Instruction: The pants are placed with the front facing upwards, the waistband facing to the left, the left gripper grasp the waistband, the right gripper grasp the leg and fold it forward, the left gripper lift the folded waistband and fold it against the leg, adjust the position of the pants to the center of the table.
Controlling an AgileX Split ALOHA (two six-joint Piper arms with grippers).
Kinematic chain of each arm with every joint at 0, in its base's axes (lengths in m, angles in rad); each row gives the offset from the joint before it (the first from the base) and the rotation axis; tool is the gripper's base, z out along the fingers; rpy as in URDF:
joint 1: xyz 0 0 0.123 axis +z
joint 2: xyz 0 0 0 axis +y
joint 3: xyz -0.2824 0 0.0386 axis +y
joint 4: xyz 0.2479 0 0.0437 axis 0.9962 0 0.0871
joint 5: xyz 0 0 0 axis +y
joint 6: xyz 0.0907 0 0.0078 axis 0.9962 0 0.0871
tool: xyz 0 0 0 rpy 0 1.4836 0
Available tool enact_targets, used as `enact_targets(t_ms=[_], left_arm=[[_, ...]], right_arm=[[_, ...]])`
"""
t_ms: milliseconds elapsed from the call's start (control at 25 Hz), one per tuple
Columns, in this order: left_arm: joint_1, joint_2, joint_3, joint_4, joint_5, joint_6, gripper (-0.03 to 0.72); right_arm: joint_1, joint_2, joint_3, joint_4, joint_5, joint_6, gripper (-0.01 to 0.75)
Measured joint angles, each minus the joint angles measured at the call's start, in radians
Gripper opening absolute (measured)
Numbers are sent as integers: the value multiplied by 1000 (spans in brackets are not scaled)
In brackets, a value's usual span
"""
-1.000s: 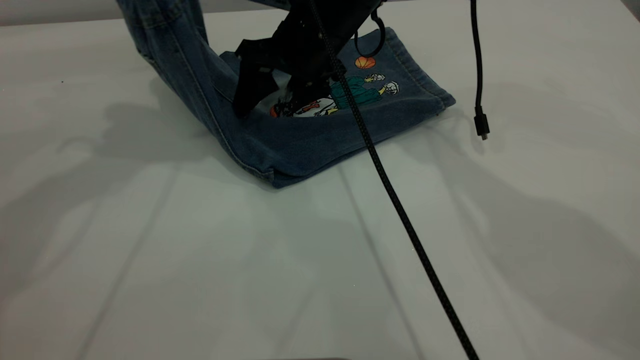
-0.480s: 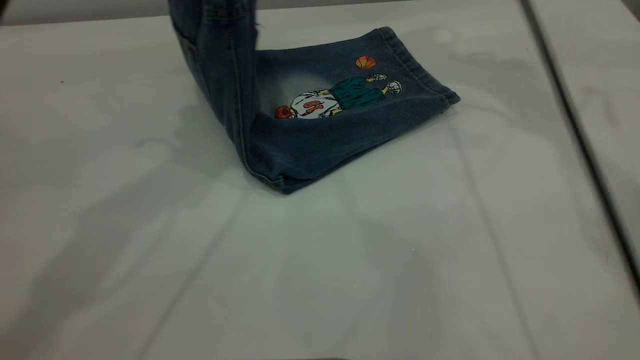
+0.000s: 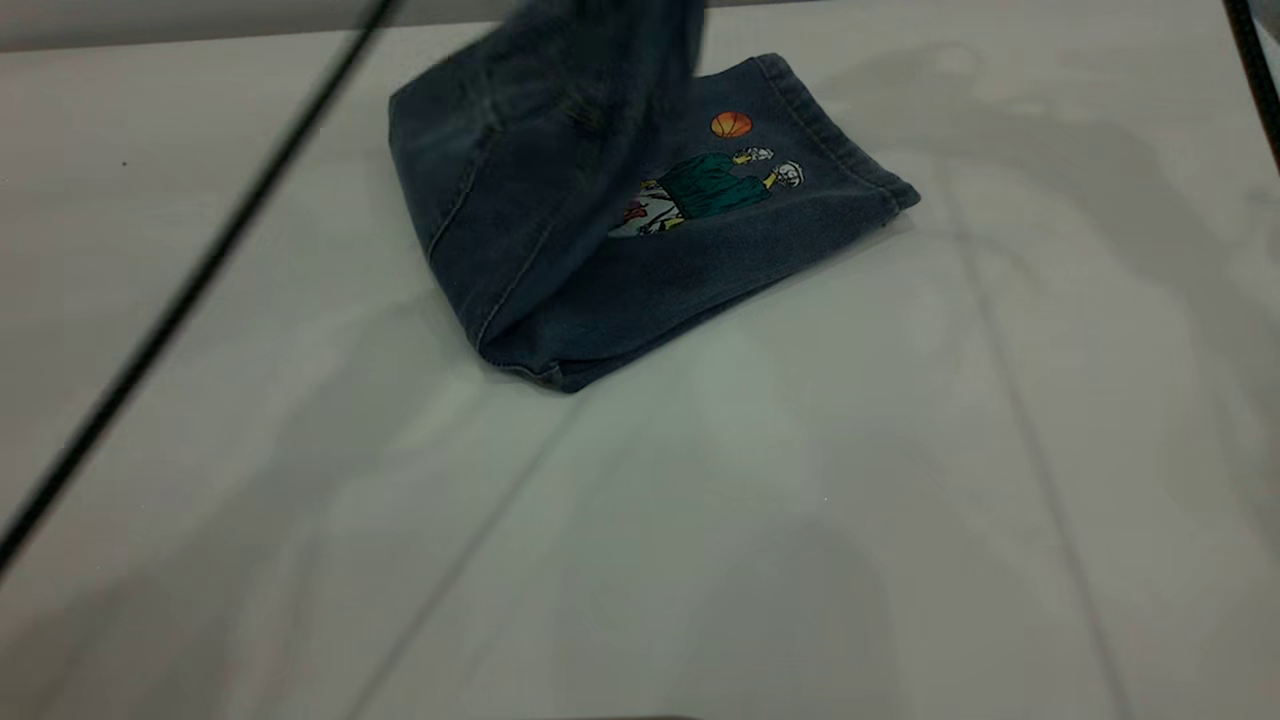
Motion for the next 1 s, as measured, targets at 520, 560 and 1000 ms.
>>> enact_targets(t_ms=[520, 560, 1000], left_arm=[[-49, 252, -183, -26, 98, 104, 225], [-49, 252, -186, -25, 109, 126, 292], [19, 39, -196, 287, 263, 34, 647]], right_arm=[[0, 0, 0, 0, 0, -3, 497], [0, 0, 0, 0, 0, -3, 497], [1, 0, 0, -46, 62, -2, 497]])
